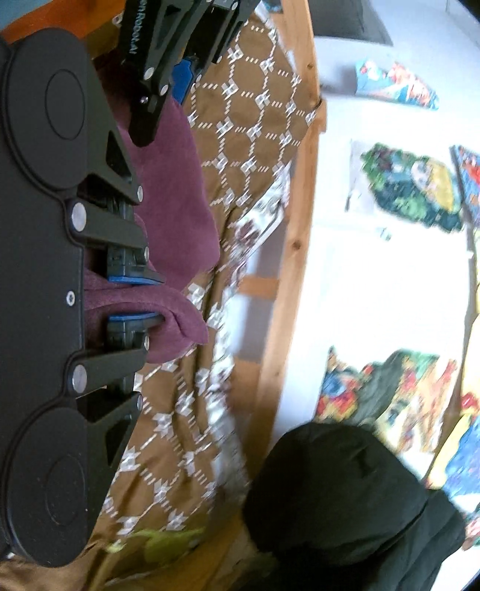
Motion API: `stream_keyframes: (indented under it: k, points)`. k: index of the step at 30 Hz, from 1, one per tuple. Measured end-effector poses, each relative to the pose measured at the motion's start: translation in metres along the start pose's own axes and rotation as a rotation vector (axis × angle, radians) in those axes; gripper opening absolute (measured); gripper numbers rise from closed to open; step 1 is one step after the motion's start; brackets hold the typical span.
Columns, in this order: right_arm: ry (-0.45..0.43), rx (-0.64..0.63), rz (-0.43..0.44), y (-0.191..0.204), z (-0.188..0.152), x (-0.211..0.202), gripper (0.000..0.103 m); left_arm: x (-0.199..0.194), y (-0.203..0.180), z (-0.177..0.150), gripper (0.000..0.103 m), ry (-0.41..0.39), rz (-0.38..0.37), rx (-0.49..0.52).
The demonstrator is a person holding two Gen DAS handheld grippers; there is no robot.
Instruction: Fold small clothes
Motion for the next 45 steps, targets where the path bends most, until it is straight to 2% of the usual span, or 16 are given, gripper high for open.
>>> stream_keyframes:
  k: [5,8,10,13,16,20,24,34,38,40,42,45]
  points:
    - [-0.080,-0.098,0.060,0.034,0.023,0.021,0.015,-0.001,0.026,0.005,0.024,-0.065,0.142,0.055]
    - [-0.117,-0.140,0.076,0.044,0.033,0.040,0.015,0.015,0.037,0.000,0.024,-0.112,0.210,0.065]
    - [-0.122,-0.158,0.074,0.044,0.033,0.057,0.014,0.032,0.039,-0.010,0.024,-0.098,0.242,0.074]
    - [-0.071,-0.142,0.063,0.036,0.024,0.087,0.014,0.057,0.043,-0.028,0.024,-0.008,0.189,-0.041]
    - [0.012,-0.083,0.045,0.020,0.009,0.106,0.014,0.065,0.046,-0.043,0.024,0.048,0.136,-0.146]
    - [0.073,-0.004,-0.003,-0.004,-0.011,0.113,0.014,0.064,0.044,-0.048,0.025,0.065,0.133,-0.120]
    - [0.132,0.090,-0.037,-0.022,-0.024,0.124,0.014,0.067,0.043,-0.048,0.029,0.100,0.122,-0.155]
    - [0.152,0.118,-0.039,-0.028,-0.030,0.122,0.017,0.070,0.047,-0.050,0.038,0.163,0.104,-0.231]
    - [0.154,0.140,-0.040,-0.032,-0.029,0.120,0.021,0.069,0.047,-0.050,0.047,0.182,0.105,-0.241]
    - [0.153,0.151,-0.042,-0.034,-0.028,0.117,0.023,0.067,0.047,-0.050,0.056,0.190,0.113,-0.243]
    - [0.150,0.166,-0.040,-0.036,-0.027,0.113,0.023,0.065,0.048,-0.049,0.071,0.193,0.125,-0.253]
    - [0.140,0.181,-0.038,-0.040,-0.023,0.104,0.031,0.060,0.049,-0.047,0.085,0.194,0.134,-0.279]
Point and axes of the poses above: each gripper's, at about its wrist camera, not at the fingertips, and x roughly the way its jaws point, y to its left, z to its top, the point moved 8 cm from there along x, roughly the way its jaws point, and after that the axes turned 15 degrees about x, right-handed, at the moved point
